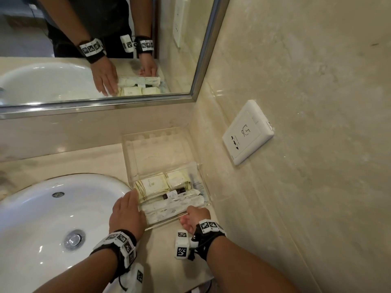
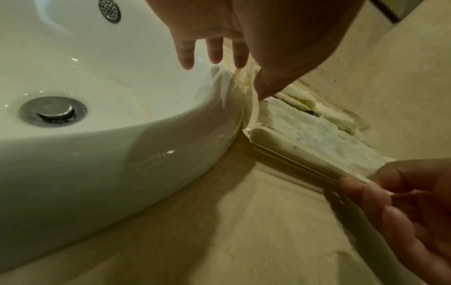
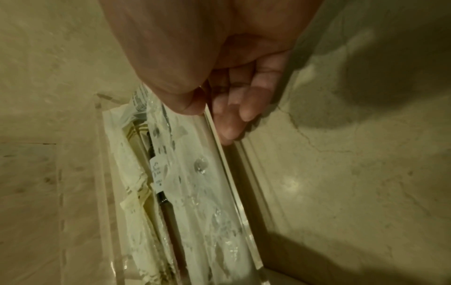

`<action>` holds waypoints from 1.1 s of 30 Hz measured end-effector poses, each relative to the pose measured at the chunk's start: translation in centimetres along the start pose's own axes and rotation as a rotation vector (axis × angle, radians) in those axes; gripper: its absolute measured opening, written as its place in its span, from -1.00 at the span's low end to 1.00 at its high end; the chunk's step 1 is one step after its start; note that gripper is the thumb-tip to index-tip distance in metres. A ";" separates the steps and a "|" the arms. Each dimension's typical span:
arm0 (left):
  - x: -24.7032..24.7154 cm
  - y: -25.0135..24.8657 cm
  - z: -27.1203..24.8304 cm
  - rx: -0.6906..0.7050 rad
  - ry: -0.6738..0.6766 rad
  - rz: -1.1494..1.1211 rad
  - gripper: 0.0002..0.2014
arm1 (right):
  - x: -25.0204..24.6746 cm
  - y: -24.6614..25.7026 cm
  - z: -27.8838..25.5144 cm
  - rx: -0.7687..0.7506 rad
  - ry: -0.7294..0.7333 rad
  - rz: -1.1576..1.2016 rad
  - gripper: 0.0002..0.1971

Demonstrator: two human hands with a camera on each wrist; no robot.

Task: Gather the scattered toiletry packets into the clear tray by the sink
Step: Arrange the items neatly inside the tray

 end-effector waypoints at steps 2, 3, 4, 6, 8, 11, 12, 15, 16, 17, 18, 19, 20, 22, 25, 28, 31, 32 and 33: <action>0.0 0.0 -0.1 -0.037 -0.010 -0.019 -0.33 | 0.0 -0.3 0.2 -0.023 -0.008 0.005 -0.81; 0.0 0.2 0.0 -0.062 0.000 -0.016 -0.34 | 0.0 -0.4 0.3 -0.035 -0.011 0.009 -0.80; 0.0 0.3 0.0 -0.091 0.018 -0.005 -0.34 | 0.1 -0.5 0.3 -0.044 -0.015 0.018 -0.81; 0.0 0.6 0.2 -0.113 0.043 0.025 -0.35 | 0.2 -0.5 0.4 -0.054 -0.028 0.025 -0.80; 0.0 0.5 0.5 -0.074 0.037 0.064 -0.39 | 0.3 -0.1 0.4 -0.056 -0.030 0.012 -0.79; -0.1 0.3 1.1 -0.069 0.040 0.081 -0.41 | 0.5 0.6 0.5 -0.052 -0.020 -0.002 -0.78; -0.1 0.3 1.3 -0.087 0.041 0.071 -0.43 | 0.6 0.7 0.5 -0.047 -0.014 -0.002 -0.78; -0.4 0.4 1.9 -0.142 0.043 0.015 -0.46 | 1.0 1.1 0.8 -0.023 0.002 -0.003 -0.78; -0.4 0.3 2.1 -0.160 0.042 -0.004 -0.46 | 1.1 1.3 1.0 -0.016 0.002 -0.009 -0.78; -0.5 0.3 2.3 -0.179 0.040 -0.023 -0.47 | 1.2 1.6 1.0 -0.011 0.001 -0.020 -0.78; -0.6 0.3 2.6 -0.200 0.036 -0.042 -0.47 | 1.2 1.9 1.1 -0.009 0.001 -0.030 -0.78; -0.7 0.2 2.8 -0.219 0.032 -0.056 -0.48 | 1.3 2.1 1.2 -0.006 -0.001 -0.041 -0.78; -0.9 0.2 2.9 -0.232 0.029 -0.064 -0.49 | 1.4 2.4 1.3 -0.004 -0.003 -0.049 -0.77; -1.2 0.1 3.3 -0.244 0.027 -0.055 -0.52 | 1.5 2.9 1.4 -0.007 -0.004 -0.056 -0.76; -1.5 0.1 3.8 -0.263 0.029 -0.048 -0.53 | 1.9 3.4 1.5 -0.014 0.002 -0.058 -0.75; -1.5 0.2 4.3 -0.286 0.015 -0.052 -0.44 | 2.2 3.5 1.6 -0.013 0.002 -0.041 -0.79; -1.4 0.2 4.7 -0.292 0.004 -0.061 -0.30 | 2.2 3.4 1.6 -0.032 0.008 -0.024 -0.80; -1.4 0.2 4.7 -0.291 0.004 -0.062 -0.28 | 2.3 3.3 1.6 -0.042 0.012 -0.019 -0.80; -1.4 0.3 4.9 -0.289 0.004 -0.060 -0.27 | 2.3 3.4 1.5 -0.050 0.016 -0.014 -0.80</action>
Point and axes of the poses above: each hand's wrist, its own z-axis towards the middle knuckle, its own x-axis out of the palm, y = z × x, the point moved 1 cm from there along z, towards the middle knuckle, and after that the axes turned 2 degrees about z, right-handed, at the moved point
